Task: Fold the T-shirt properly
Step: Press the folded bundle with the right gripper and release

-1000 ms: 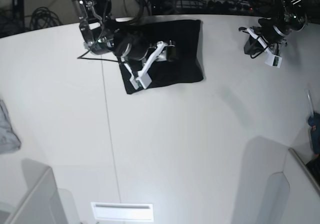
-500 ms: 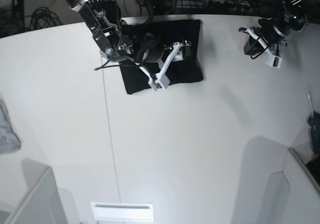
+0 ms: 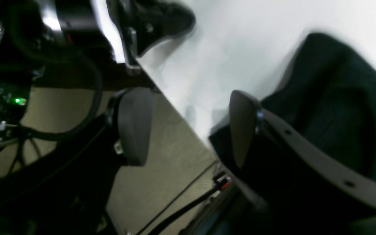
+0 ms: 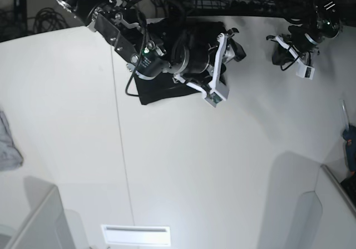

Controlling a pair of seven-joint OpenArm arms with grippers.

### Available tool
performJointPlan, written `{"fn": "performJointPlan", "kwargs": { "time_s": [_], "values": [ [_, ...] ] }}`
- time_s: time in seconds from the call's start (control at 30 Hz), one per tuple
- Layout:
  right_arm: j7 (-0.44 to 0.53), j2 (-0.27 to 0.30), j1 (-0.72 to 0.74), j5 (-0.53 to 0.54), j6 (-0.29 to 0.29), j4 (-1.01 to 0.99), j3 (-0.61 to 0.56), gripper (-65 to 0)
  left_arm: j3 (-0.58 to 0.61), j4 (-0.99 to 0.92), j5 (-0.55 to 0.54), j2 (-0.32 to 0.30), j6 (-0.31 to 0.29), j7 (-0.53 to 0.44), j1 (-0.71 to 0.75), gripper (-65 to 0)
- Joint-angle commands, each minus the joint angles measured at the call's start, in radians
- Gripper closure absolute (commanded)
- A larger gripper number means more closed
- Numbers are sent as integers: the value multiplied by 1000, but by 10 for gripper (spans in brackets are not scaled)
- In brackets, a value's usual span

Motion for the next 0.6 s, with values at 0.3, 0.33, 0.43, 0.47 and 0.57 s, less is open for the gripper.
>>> {"fn": "performJointPlan", "kwargs": {
  "time_s": [0.3, 0.33, 0.43, 0.47, 0.57],
  "values": [
    [194, 176, -95, 1, 0, 11, 295, 0, 4, 7, -12, -13, -9, -15, -4, 0],
    [208, 184, -125, 0, 0, 11, 319, 0, 16, 7, -12, -12, -9, -15, -4, 0],
    [231, 190, -191, -5, 0, 9, 354, 0, 90, 25, -12, -13, -9, -15, -4, 0],
    [243, 192, -207, -5, 0, 9, 364, 0, 109, 41, -12, -13, -9, -15, -3, 0],
    [308, 210, -253, -5, 0, 9, 384, 0, 169, 111, -13, -12, -9, -15, 14, 0]
  ]
}}
